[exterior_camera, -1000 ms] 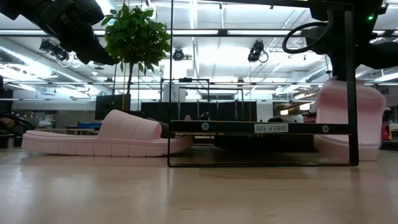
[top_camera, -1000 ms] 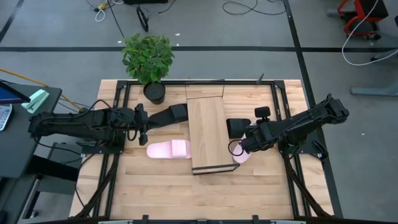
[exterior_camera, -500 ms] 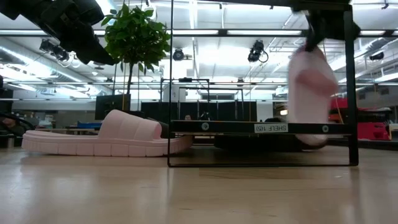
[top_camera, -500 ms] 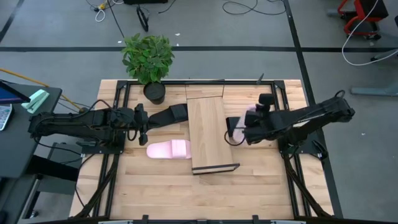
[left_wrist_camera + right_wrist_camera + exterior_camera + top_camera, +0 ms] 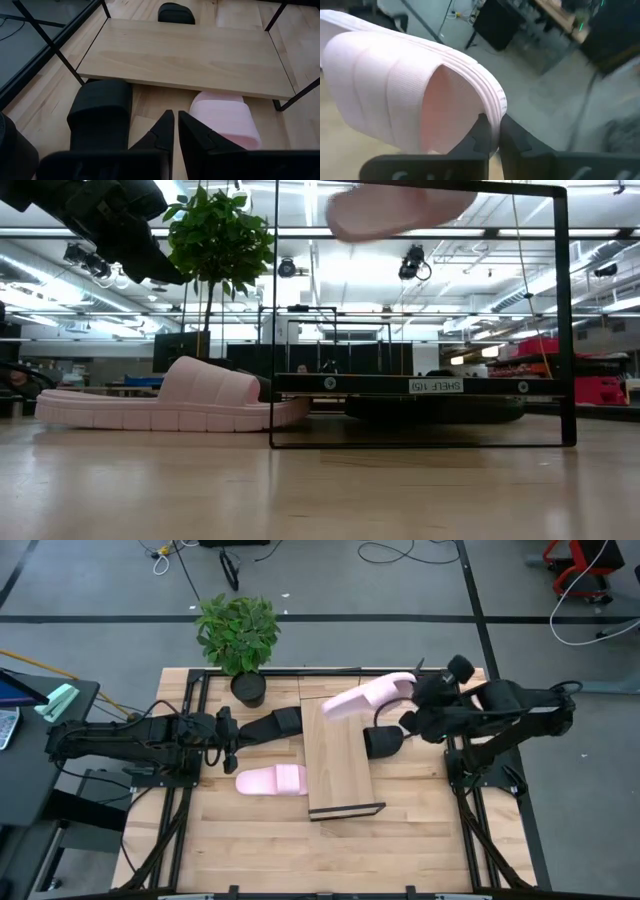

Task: Pick and place slides into the shelf
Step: Put the right pink slide on the shelf

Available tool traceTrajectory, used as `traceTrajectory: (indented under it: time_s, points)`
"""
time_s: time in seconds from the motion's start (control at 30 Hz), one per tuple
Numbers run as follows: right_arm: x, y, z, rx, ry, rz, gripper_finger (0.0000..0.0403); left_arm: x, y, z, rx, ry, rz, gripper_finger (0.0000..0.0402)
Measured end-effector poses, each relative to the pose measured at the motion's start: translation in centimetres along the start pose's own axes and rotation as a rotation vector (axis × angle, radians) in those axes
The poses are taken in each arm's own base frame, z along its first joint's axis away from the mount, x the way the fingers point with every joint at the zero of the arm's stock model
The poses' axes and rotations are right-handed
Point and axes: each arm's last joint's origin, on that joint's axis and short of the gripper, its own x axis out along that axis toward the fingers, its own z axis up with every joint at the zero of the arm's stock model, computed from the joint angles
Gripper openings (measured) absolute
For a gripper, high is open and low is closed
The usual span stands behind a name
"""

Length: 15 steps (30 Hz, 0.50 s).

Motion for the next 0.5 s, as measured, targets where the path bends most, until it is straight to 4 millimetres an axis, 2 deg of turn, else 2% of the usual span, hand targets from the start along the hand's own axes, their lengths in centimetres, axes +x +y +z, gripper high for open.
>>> traceTrajectory:
  time_s: [0.1,0.2,0.5]
  points:
    - [0.1,0.1,-0.3,0.179,0.043,0.045,0.0018,0.0,0.0,0.0,0.0,0.0,0.0,0.0023]
    - [0.4,0.4,-1.4,0.273,0.111,0.081,0.0018,0.0,0.0,0.0,0.0,0.0,0.0,0.0021]
    - [1.7,2.3,-6.6,0.444,0.246,0.151,0.0018,0.0,0.0,-0.1,0.009,0.011,0.002,0.0032]
